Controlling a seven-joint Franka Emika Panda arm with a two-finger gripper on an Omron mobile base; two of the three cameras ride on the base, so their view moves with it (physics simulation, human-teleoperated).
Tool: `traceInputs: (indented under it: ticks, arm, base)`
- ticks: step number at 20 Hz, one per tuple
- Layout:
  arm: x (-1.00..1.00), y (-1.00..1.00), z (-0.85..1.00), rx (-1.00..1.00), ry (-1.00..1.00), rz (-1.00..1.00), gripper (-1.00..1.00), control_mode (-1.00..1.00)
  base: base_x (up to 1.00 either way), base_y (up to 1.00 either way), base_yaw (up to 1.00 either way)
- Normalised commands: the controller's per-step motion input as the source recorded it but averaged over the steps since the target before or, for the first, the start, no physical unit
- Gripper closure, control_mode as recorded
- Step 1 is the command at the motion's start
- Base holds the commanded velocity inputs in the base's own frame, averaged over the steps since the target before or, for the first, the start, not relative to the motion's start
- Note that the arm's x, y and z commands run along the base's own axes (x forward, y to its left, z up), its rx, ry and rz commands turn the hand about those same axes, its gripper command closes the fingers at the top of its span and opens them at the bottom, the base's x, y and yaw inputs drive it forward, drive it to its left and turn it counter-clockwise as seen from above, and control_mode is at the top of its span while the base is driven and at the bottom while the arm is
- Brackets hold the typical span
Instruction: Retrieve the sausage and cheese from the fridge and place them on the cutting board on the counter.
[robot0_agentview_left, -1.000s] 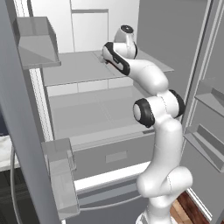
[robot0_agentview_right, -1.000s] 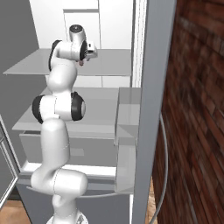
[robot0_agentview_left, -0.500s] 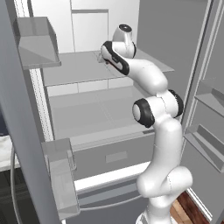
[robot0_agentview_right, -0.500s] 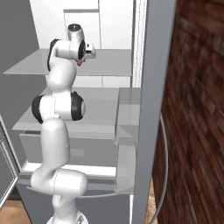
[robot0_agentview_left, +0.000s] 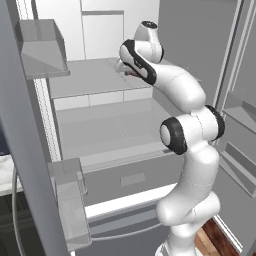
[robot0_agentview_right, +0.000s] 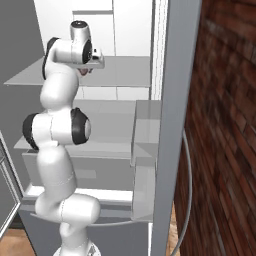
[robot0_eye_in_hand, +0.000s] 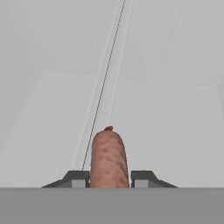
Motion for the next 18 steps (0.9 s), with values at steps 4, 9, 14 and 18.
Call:
traceInputs:
  ticks: [4,9,14,18]
  arm:
    - [-1.0,-0.01,-0.19,0.04,0.0,0.0,1.0,-1.0]
    - [-1.0,-0.05,-0.12,0.04,0.0,0.0,1.0,-1.0]
    - [-1.0,-0.2,0.07,0.05,0.0,0.0,1.0,-1.0]
    - [-1.0,-0.21,0.0,0.01,0.0,-0.01,1.0,-1.0]
  base:
    - [0.0,0.0,0.0]
    - [0.0,0.0,0.0]
    - [0.0,0.0,0.0]
    - [0.0,0.0,0.0]
